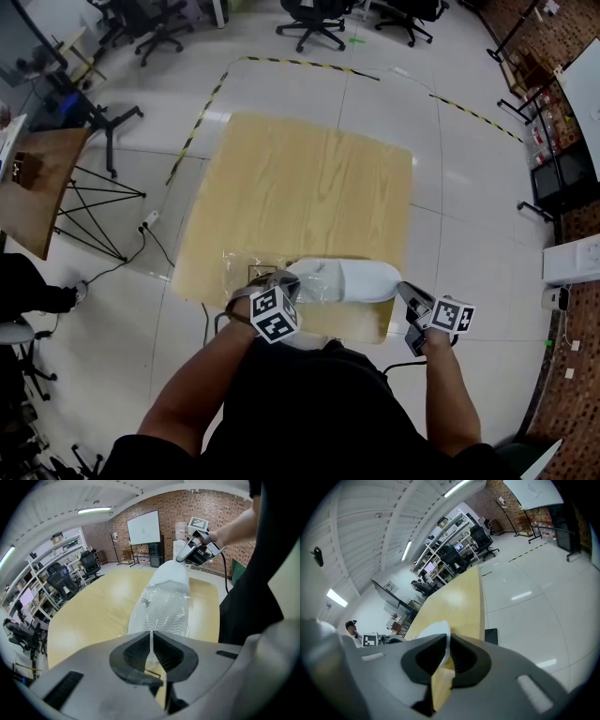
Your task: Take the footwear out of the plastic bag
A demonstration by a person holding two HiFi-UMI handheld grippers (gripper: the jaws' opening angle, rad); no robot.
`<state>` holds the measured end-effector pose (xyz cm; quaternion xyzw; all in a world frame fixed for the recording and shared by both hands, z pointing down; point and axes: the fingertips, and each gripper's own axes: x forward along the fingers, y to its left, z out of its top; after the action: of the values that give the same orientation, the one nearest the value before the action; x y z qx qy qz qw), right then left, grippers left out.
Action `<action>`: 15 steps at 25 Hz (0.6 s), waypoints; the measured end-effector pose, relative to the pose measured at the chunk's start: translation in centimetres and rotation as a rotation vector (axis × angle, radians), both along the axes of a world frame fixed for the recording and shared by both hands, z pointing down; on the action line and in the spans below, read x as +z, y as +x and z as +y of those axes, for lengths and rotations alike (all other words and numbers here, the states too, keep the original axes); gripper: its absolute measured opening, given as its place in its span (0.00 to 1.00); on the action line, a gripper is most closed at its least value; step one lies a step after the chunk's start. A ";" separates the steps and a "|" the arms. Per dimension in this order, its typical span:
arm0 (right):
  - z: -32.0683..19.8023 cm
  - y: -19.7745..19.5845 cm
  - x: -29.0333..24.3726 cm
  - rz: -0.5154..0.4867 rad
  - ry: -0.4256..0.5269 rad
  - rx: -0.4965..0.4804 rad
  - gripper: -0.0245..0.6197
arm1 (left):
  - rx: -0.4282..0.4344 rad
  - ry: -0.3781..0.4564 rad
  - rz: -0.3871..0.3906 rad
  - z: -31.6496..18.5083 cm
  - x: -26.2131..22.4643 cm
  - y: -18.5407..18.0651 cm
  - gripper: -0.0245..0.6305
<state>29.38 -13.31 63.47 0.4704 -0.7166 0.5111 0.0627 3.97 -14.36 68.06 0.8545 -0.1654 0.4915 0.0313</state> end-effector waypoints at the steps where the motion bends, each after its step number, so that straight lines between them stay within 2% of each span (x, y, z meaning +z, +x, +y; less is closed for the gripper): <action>1: 0.0 0.1 0.0 -0.002 0.000 0.006 0.08 | 0.008 0.004 -0.007 0.0 0.1 0.0 0.08; 12: 1.5 3.6 -0.5 0.044 -0.014 0.067 0.08 | -0.005 0.012 -0.063 -1.0 1.0 -2.1 0.07; 15: 2.2 4.5 -0.2 0.060 -0.022 0.072 0.08 | -0.021 0.012 -0.120 -1.6 1.9 -3.8 0.07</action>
<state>33.83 -11.06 63.30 0.5104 -0.6912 0.5066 0.0710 0.14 -15.95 69.99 0.8219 -0.1790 0.5403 0.0213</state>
